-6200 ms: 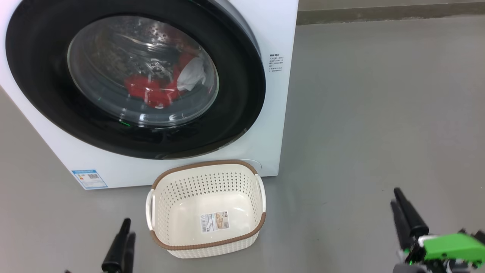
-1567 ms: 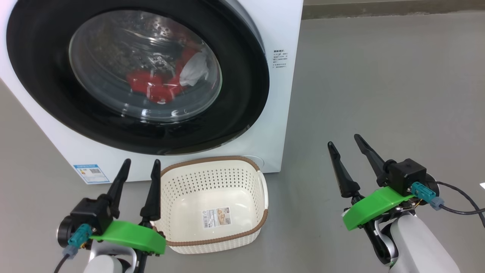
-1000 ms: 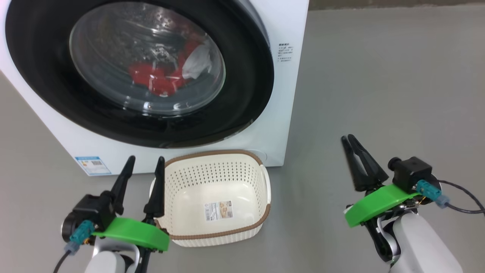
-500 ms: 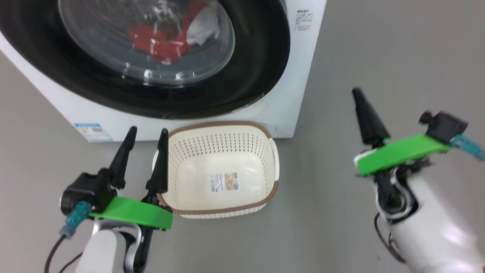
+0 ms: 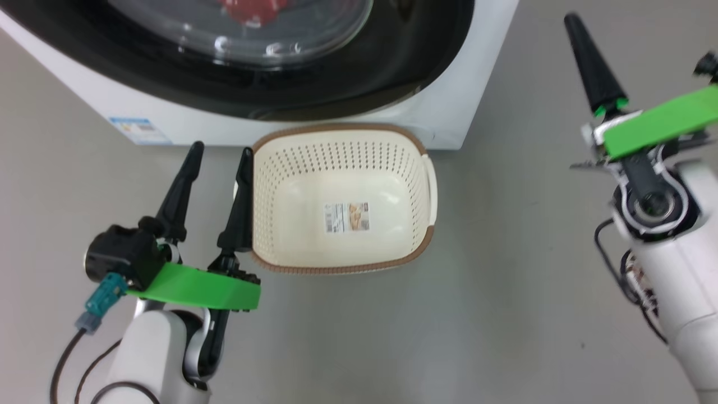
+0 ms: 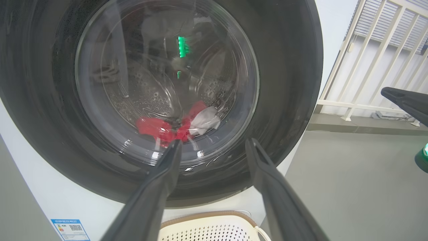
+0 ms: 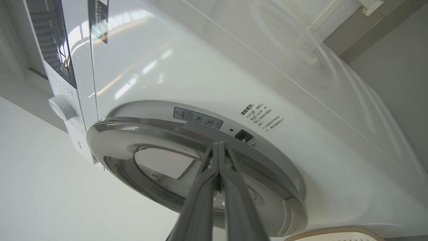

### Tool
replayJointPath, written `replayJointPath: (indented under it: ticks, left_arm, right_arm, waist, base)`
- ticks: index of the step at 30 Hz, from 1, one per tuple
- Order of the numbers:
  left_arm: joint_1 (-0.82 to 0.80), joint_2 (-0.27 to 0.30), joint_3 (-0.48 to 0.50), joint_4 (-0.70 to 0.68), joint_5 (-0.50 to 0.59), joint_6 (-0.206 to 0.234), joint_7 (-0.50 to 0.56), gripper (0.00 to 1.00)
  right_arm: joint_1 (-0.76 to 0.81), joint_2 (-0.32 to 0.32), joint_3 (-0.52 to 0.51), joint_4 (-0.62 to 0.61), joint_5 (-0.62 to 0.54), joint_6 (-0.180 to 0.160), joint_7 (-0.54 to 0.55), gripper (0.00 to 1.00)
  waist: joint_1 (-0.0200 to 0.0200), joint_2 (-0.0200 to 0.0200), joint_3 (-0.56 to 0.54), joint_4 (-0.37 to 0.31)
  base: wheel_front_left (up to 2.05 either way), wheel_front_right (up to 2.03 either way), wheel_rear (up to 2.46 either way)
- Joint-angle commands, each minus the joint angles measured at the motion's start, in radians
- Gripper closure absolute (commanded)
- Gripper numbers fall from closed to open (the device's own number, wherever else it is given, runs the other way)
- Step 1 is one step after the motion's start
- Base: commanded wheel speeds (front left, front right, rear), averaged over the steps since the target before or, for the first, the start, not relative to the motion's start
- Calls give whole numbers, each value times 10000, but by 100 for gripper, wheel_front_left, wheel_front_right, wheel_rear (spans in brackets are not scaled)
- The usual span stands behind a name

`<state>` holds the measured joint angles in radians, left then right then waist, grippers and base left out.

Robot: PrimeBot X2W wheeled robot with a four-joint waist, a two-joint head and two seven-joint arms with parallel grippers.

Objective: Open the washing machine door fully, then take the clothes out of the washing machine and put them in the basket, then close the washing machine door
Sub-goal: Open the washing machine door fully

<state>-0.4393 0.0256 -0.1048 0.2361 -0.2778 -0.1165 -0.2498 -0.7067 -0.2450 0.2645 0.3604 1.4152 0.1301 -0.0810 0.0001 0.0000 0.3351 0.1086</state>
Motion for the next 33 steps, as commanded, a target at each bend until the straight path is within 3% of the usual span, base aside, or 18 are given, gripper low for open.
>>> replayJointPath:
  ticks: [1,11,18,33]
  left_arm:
    - [-274,246,256,-424,-123,-59,-120,0]
    - [-440,246,125,-608,-319,-67,-120,0]
    - [-641,246,88,-719,-247,-45,-120,0]
    - [-928,246,-98,-927,-440,76,-120,0]
  right_arm:
    - [-430,-130,47,-355,388,6,291,100]
    - [-1463,-676,50,-786,1181,6,1225,100]
    - [-2229,-682,-120,-807,2050,6,2216,100]
    - [-3968,-570,-706,455,3773,6,5019,100]
  waist:
    - [-1,0,687,341]
    - [-1,0,1588,676]
    - [-1,0,2122,872]
    - [-1,0,2942,1115]
  base:
    - [0,0,0]
    - [0,0,0]
    - [0,0,0]
    - [0,0,0]
